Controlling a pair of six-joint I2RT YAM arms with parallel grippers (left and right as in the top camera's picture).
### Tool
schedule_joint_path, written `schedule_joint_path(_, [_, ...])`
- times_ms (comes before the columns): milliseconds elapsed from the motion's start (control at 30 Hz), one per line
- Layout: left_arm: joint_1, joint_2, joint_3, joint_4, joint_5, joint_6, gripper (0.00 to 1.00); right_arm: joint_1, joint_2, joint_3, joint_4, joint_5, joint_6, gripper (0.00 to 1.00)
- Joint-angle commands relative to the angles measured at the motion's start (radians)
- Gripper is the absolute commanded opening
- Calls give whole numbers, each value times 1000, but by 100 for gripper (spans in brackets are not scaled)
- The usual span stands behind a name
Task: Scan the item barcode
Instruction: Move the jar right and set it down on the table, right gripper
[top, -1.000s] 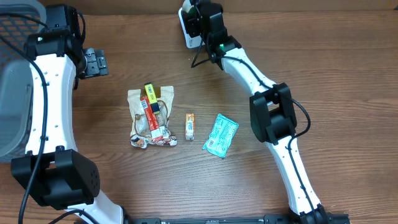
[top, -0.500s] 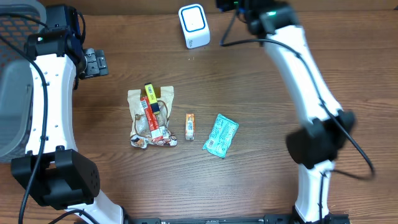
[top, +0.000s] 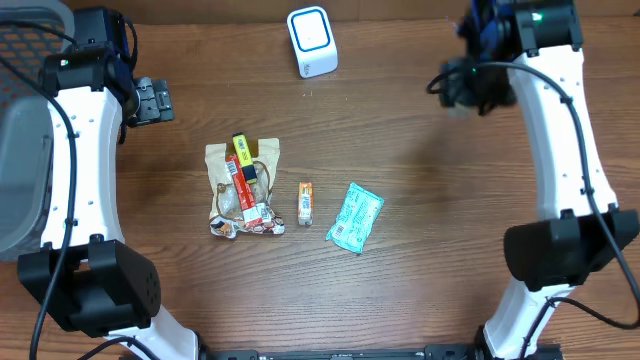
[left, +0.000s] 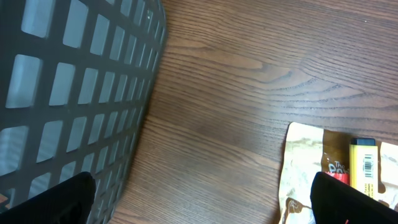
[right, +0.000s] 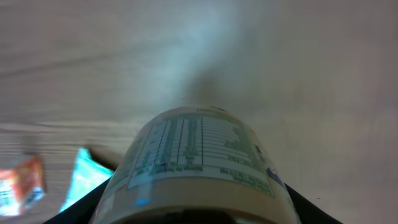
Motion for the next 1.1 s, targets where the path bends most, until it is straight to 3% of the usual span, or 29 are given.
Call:
schedule_joint_path(0, [2,-3,16,4,-5,19,100,-48,2,-145,33,2,89,9])
schedule_joint_path(300, [2,-3,16,4,-5,19,100,-150,2,-546,327,2,88,10])
schedule_joint_path(600, [2,-3,16,4,-5,19,99,-167,2,-740,534,3,87,17])
schedule_joint_path(633, [2,-3,16,4,-5,19,100,-167,2,-745,537,3,87,23])
schedule_joint_path(667, [2,-3,16,4,-5,19,100,-167,2,-745,537,3,87,37])
schedule_joint_path(733, [2,-3,16,4,-5,19,100,-167,2,-745,538,3,87,82])
schedule_joint_path(767, [2,-3,16,4,-5,19,100,-167,2,-745,540,3,85,91])
schedule_joint_path(867, [2,-3,16,4,-5,19,100,-167,0,-724,537,3,79,100])
schedule_joint_path(1067, [2,-3,16,4,-5,19,100,-159,-26,-457,321,-6,106,100])
